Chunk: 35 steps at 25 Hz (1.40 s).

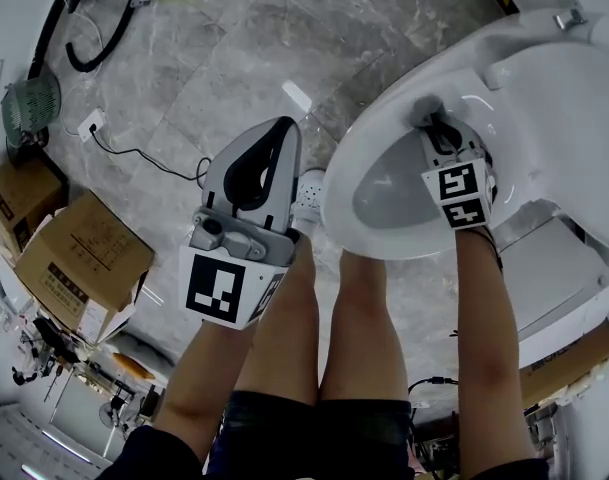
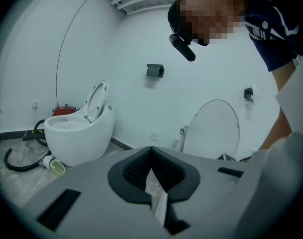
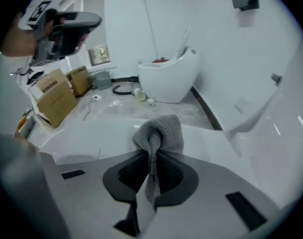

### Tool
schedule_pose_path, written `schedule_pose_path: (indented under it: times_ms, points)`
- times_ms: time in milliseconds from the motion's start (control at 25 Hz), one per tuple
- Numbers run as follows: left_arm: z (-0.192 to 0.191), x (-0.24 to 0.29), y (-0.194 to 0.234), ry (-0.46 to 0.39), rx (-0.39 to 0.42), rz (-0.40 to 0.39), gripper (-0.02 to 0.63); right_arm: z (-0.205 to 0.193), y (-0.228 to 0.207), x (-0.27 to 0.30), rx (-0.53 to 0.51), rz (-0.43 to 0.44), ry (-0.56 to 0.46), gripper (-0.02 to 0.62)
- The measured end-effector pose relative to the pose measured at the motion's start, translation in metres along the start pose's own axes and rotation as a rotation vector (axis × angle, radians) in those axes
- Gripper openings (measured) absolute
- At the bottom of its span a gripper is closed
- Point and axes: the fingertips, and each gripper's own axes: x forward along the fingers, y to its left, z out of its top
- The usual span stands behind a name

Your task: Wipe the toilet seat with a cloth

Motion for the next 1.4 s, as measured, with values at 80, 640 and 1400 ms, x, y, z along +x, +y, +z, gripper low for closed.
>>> schedule_pose_path:
  times_ms: [80, 640, 1400]
  points:
    - [0.000, 0.003, -0.002, 0.001, 0.003, -0.005, 0.012, -0.017, -0.035, -0.007, 0.055, -0.092, 0.035, 0.049]
    - [-0.001, 0.026, -0.015, 0.020, 0.047, -0.024, 0.012, -0.017, 0.181, -0.013, -0.206, 0.427, 0.009, 0.051]
    - [0.001, 0.052, -0.053, 0.031, 0.057, -0.080, 0.012, -0.070, -0.102, -0.051, 0.389, -0.266, 0.027, 0.048]
